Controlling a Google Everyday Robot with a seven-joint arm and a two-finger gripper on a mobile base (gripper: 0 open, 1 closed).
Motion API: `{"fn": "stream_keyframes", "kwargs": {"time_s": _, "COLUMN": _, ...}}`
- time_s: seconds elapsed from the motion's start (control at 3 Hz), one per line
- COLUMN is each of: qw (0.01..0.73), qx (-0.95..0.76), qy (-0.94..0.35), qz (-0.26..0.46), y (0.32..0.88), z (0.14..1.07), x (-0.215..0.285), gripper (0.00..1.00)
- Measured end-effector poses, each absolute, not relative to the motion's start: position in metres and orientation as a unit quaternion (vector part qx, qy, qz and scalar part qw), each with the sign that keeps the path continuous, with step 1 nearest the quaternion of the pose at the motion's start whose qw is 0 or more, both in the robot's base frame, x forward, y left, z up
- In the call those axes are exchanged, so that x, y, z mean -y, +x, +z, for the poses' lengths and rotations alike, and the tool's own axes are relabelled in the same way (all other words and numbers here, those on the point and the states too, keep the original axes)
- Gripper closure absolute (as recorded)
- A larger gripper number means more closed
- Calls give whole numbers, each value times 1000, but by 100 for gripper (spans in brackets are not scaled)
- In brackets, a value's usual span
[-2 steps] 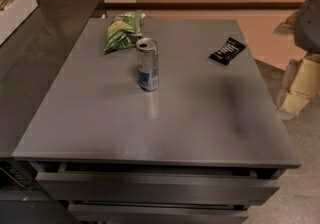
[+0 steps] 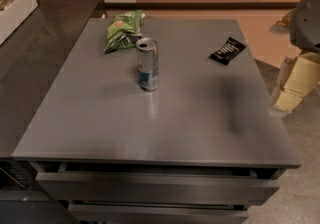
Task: Knock redbull can over
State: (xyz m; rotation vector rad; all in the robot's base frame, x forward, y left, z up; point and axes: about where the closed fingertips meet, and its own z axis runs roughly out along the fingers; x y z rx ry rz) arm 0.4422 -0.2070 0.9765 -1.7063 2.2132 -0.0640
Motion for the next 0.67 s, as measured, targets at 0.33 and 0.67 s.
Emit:
{"fn": "stream_keyframes", "kwargs": {"time_s": 0.33, "qw": 203, "qx": -776, "qy": -598, "qz": 3, "y": 454, "z": 976, "x": 187, "gripper": 0}}
{"fn": "stream_keyframes", "kwargs": {"time_s": 0.67, "qw": 239, "qx": -765, "qy": -598, "qz": 33, "y": 469, "z": 973, "x": 158, "gripper": 0}}
